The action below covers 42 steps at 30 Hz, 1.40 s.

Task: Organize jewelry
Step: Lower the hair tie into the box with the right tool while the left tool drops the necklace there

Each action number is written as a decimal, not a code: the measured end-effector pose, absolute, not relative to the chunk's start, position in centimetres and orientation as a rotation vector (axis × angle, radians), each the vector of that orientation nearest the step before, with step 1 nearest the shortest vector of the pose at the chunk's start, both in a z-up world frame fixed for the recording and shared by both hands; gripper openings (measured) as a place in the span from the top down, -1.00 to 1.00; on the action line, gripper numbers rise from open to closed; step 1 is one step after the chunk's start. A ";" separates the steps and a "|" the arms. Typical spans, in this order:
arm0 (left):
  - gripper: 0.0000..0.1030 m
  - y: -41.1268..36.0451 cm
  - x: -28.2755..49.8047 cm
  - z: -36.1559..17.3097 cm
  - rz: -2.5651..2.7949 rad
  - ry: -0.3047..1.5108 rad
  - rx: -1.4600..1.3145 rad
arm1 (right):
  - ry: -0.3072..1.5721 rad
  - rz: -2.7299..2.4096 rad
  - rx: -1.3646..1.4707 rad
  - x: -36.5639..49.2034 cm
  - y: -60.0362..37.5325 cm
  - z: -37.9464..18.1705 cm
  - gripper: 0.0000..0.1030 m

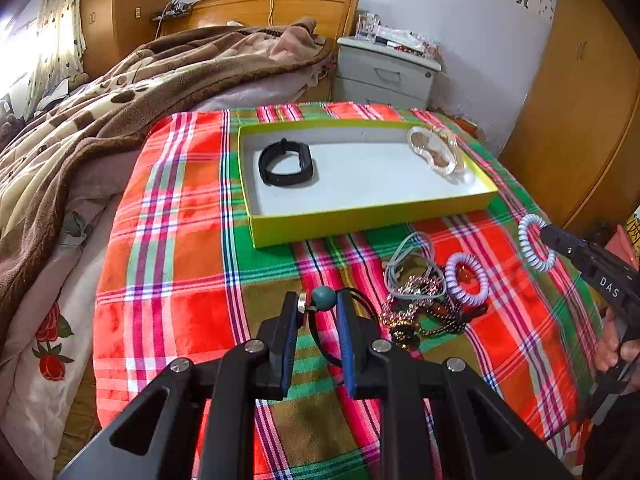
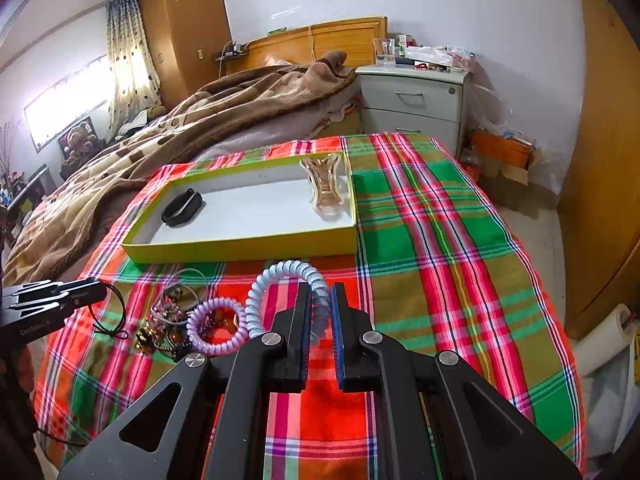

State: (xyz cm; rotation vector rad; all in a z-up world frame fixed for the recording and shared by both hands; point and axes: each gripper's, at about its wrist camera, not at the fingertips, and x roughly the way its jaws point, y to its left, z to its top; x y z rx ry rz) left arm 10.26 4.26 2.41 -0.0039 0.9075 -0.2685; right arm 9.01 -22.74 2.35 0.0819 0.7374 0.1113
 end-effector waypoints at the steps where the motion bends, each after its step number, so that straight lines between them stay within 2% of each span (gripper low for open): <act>1: 0.61 4.3 10.2 2.7 -0.269 0.901 -0.003 | 0.732 0.113 0.081 9.0 -22.7 2.6 0.81; 10: 0.61 4.7 11.0 4.8 -0.264 0.857 -0.027 | 0.704 0.136 0.077 10.3 -21.9 4.0 0.81; 24: 0.61 4.5 16.4 6.1 -0.261 0.832 -0.075 | 0.726 0.180 0.060 17.5 -19.3 5.2 0.81; 42: 0.61 3.7 21.9 1.5 -0.166 0.935 -0.051 | 0.893 0.254 0.027 27.7 -14.5 1.3 0.81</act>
